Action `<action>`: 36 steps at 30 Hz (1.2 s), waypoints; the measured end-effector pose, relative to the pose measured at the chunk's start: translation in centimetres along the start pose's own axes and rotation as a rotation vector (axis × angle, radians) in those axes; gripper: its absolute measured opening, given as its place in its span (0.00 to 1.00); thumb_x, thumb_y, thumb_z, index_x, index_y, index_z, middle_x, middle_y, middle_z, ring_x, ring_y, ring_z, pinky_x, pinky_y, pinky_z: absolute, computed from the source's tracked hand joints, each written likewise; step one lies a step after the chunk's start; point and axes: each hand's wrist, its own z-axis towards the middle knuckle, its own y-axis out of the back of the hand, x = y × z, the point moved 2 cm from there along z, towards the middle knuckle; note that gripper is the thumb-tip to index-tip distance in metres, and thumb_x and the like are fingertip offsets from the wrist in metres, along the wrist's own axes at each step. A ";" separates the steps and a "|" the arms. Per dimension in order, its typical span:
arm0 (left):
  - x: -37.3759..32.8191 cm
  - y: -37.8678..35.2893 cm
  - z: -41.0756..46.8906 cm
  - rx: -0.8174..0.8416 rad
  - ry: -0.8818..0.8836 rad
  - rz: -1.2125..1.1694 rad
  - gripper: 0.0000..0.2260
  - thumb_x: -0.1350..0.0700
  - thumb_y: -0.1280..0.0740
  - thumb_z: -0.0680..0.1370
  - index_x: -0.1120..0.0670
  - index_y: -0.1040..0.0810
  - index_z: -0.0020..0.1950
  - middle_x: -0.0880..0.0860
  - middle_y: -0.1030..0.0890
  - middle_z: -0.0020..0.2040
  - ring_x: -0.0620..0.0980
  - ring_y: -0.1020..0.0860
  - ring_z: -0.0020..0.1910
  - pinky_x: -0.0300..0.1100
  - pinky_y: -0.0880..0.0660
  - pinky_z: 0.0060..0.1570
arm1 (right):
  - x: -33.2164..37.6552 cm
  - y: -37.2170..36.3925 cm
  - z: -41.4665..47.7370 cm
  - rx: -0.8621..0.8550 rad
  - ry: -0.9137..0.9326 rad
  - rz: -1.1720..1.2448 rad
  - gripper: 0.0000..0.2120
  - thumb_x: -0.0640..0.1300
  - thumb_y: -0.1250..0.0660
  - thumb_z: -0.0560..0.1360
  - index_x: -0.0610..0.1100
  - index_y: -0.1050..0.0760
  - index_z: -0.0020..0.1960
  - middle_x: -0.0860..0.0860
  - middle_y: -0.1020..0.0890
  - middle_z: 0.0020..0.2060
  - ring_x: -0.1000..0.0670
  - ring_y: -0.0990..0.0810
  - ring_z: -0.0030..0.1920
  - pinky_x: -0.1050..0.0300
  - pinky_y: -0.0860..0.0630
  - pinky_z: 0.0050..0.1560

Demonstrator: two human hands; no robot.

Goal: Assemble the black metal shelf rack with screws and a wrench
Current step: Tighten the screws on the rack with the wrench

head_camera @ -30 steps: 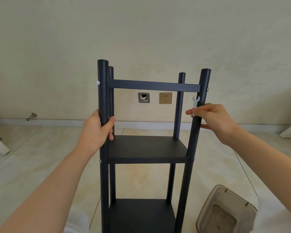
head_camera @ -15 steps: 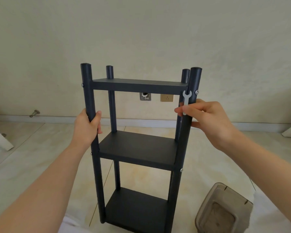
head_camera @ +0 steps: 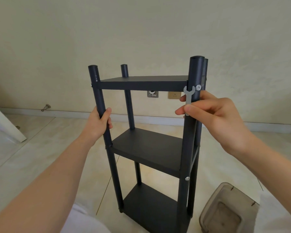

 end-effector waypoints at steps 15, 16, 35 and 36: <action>-2.2 -1.3 -2.9 0.071 0.231 0.334 0.45 0.56 0.35 0.82 0.53 0.72 0.78 0.56 0.56 0.82 0.59 0.43 0.79 0.50 0.41 0.74 | 0.6 -0.4 0.0 0.119 0.041 -0.012 0.09 0.42 0.33 0.78 0.50 0.14 0.47 0.52 0.18 0.56 0.57 0.23 0.63 0.54 0.27 0.66; -2.6 -1.6 -3.7 0.105 0.238 0.410 0.45 0.54 0.35 0.82 0.53 0.73 0.78 0.57 0.59 0.82 0.60 0.41 0.78 0.50 0.40 0.74 | 0.6 -0.3 0.2 0.115 0.043 -0.001 0.10 0.41 0.33 0.78 0.51 0.14 0.47 0.54 0.17 0.54 0.58 0.22 0.62 0.57 0.26 0.65; -10.1 -10.0 -13.3 0.558 -0.226 -0.311 0.05 0.54 0.37 0.83 0.52 0.29 0.48 0.47 0.26 0.30 0.46 0.24 0.31 0.42 0.18 0.44 | 1.1 -2.6 1.6 0.006 0.047 0.092 0.10 0.38 0.35 0.80 0.47 0.16 0.47 0.52 0.15 0.46 0.51 0.17 0.55 0.48 0.22 0.62; -10.2 -9.9 -13.3 0.565 -0.241 -0.304 0.05 0.54 0.38 0.83 0.52 0.30 0.48 0.47 0.26 0.29 0.46 0.24 0.31 0.39 0.19 0.43 | 1.1 -2.7 1.6 -0.006 0.047 0.091 0.10 0.37 0.36 0.80 0.46 0.16 0.47 0.51 0.15 0.46 0.51 0.17 0.55 0.48 0.22 0.61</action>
